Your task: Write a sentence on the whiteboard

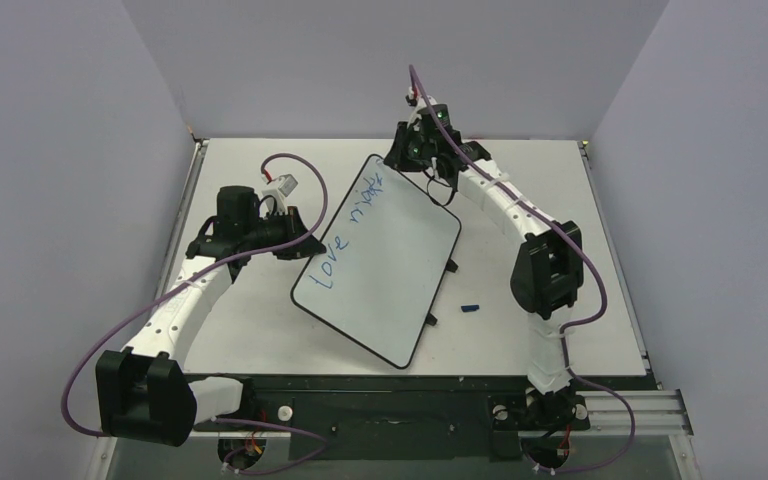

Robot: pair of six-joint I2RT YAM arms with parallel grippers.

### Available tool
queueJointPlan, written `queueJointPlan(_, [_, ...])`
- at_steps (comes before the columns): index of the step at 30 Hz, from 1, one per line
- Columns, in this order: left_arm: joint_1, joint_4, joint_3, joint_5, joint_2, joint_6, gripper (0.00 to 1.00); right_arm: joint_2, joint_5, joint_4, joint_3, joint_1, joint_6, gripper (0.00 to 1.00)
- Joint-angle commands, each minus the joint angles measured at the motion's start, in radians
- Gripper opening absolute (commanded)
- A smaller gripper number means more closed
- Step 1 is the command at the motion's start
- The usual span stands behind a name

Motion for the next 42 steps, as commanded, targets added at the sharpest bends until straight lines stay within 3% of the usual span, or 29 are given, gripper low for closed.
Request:
queueJointPlan(1, [-0.023,0.057,0.034,0.037,-0.035,0.077,0.00,-0.050,0.009,-0.012,-0.051,0.030,-0.017,0.00])
queueJointPlan(10, [-0.024,0.057,0.033,0.035,-0.039,0.077,0.00,-0.102,0.021,0.009,-0.143,0.031,-0.019,0.00])
queueJointPlan(30, [-0.027,0.054,0.033,0.031,-0.035,0.081,0.00,-0.058,0.043,0.009,-0.123,-0.007,-0.018,0.00])
queueJointPlan(42, [-0.027,0.054,0.033,0.032,-0.037,0.083,0.00,-0.146,0.043,0.018,-0.269,0.029,-0.027,0.00])
